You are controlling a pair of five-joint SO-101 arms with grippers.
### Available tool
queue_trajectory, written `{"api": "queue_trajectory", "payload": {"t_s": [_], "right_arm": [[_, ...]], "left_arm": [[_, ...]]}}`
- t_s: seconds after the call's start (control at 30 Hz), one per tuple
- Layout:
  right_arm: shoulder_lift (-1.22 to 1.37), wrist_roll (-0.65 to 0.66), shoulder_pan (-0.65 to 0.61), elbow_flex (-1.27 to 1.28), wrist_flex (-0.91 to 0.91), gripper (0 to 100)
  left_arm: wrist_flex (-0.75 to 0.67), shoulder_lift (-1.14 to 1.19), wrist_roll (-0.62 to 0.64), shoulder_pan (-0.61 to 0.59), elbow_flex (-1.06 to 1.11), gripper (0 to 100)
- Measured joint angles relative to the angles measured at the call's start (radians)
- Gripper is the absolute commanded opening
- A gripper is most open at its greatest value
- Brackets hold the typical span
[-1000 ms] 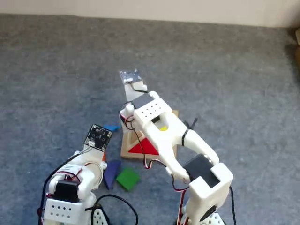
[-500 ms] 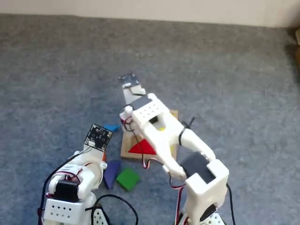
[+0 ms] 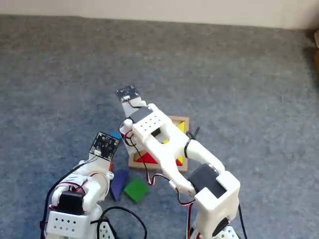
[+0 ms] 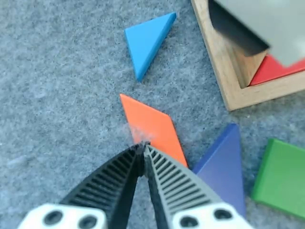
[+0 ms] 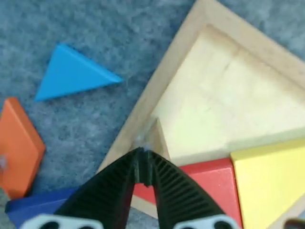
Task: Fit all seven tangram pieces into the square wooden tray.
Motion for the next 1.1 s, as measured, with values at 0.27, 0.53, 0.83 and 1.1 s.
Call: {"api": "queue_trajectory", "payload": {"t_s": [0.27,0.53,0.83,1.1], "right_arm": [[0.000,0.000,0.000,0.000,0.000,0.7],[0.000,0.002,0.078,-0.018,0.005,0.5],[-0.143,0.002,0.114,0.012,0.009,0.5],[-0.433,0.002,0.265,0.216,-0.061,0.5]], "left_arm": [[0.000,0.000,0.000,0.000,0.000,0],[0.000,0.000,0.000,0.000,0.000,0],[0.000,0.000,0.000,0.000,0.000,0],[0.000,0.000,0.000,0.000,0.000,0]]}}
